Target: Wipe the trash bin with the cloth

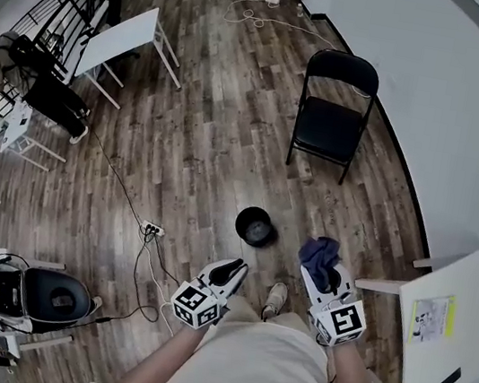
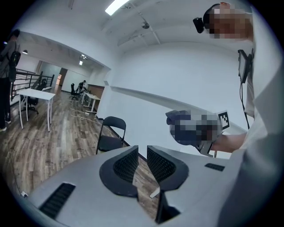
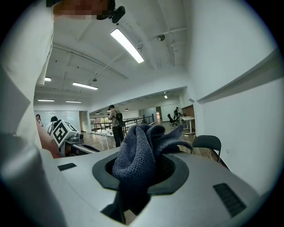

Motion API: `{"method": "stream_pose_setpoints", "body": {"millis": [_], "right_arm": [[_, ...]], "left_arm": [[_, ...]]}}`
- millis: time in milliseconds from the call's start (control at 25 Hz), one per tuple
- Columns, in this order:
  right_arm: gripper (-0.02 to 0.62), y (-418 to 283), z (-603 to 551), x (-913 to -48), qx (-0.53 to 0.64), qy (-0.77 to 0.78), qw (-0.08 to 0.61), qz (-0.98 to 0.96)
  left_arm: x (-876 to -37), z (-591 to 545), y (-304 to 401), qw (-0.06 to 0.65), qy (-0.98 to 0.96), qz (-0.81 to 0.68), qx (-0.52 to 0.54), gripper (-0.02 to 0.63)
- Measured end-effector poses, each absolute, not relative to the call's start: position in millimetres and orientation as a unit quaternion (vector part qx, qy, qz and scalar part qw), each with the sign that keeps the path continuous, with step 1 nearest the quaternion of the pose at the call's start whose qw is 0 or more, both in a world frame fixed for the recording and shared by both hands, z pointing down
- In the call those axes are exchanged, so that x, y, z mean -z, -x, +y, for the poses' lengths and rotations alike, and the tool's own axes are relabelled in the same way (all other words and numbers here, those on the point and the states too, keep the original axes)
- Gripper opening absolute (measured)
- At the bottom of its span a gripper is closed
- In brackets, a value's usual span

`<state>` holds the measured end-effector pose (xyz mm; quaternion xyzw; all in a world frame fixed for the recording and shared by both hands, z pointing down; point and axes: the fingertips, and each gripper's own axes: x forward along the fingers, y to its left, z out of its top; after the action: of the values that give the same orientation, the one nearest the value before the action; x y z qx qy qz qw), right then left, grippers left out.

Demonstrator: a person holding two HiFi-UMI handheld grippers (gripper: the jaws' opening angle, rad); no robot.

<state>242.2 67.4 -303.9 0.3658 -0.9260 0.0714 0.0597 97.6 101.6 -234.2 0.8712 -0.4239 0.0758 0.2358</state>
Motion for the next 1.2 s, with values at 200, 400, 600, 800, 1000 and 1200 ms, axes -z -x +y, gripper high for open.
{"method": "stream_pose_setpoints", "body": {"millis": [200, 400, 600, 800, 1000, 1200], "right_arm": [[0.106, -238, 59, 298, -0.081, -0.356, 0.059, -0.929], [0.106, -227, 50, 293, -0.086, -0.348, 0.065, -0.931], [0.106, -213, 37, 289, -0.093, -0.354, 0.072, -0.928], [0.106, -197, 22, 281, -0.1, -0.365, 0.08, -0.922], [0.106, -175, 11, 279, -0.104, -0.38, 0.084, -0.915], [0.106, -146, 1, 275, -0.106, -0.393, 0.093, -0.909]], "left_arm": [[227, 97, -92, 0.245, -0.862, -0.437, -0.082, 0.071], [226, 89, -83, 0.249, -0.858, -0.441, -0.085, 0.071], [221, 77, -68, 0.252, -0.86, -0.433, -0.096, 0.071], [218, 58, -46, 0.253, -0.864, -0.422, -0.106, 0.071], [218, 40, -21, 0.251, -0.871, -0.409, -0.11, 0.071], [212, 26, 2, 0.252, -0.88, -0.386, -0.118, 0.071]]}}
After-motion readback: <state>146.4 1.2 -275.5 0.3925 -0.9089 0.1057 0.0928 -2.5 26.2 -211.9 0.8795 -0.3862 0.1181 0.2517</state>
